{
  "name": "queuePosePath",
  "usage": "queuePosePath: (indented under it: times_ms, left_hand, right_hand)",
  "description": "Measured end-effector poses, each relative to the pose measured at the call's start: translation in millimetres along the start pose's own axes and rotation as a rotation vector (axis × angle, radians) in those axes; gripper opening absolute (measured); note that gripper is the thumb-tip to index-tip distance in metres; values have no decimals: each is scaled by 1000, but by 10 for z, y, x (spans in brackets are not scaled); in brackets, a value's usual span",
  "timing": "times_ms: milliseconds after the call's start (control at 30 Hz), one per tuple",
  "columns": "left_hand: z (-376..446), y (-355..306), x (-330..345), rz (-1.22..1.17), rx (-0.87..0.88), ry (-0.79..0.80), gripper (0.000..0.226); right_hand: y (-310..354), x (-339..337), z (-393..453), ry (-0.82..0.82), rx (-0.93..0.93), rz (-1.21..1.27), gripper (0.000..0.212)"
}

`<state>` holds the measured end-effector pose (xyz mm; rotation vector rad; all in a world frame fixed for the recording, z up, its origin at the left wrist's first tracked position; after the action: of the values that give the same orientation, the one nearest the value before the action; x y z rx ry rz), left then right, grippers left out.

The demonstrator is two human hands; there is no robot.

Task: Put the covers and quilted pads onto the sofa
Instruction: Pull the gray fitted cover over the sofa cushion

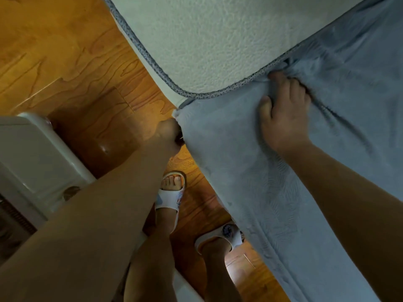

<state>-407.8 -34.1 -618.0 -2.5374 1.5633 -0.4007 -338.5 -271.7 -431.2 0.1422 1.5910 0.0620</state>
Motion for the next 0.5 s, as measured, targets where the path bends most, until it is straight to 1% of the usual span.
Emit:
queuePosePath:
  times_ms: [67,133,167,200,233,267,300,367,400,433,467,500]
  left_hand:
    - [-247,126,76,-79,-26,105,46]
    - [-619,282,132,-159,-85,143,50]
    - [-804,314,168,-210,-82,152,49]
    - [-953,304,181,-230,-36,145,46]
    - [-1096,248,179,-188,67,140,45]
    - [-1262,160,156,-70,220,116,46]
    - [-1466,31,156,135,431,86,49]
    - [-1892,-166,299,730,948,81,56]
    - [-2041,-133,435,1036,1151,123,59]
    - [-2085,-46,528,1288,1229,166,62]
    - [-2030,24,555,1486,1201,168,65]
    - [-1958,56,558,1642,1125,136,68]
  right_hand:
    - [7,12,12,15,0,-18,51]
    - [-10,19,14,41,13,-40,53]
    - [-16,26,2,59,24,-43,54]
    - [-12,28,1,75,37,-39,55]
    - [-9,33,12,95,44,-34,56]
    - [5,17,42,132,43,-22,57]
    - [26,-16,87,183,32,11,57]
    - [25,-129,175,298,15,165,54]
    - [-4,-201,171,351,29,257,52]
    - [-43,-292,113,371,57,333,51]
    - [-107,-379,2,358,98,374,51]
    - [-204,-447,-162,336,153,390,51]
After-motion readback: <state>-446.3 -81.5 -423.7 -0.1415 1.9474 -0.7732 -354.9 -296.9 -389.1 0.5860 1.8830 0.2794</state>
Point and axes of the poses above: each hand's wrist, its own z-axis towards the middle knuckle, its own x-axis out of the palm, y = z × x, the point moved 8 cm from there along z, towards the middle knuckle, and after that the axes turned 8 degrees about -z, right-handed, at the moved point
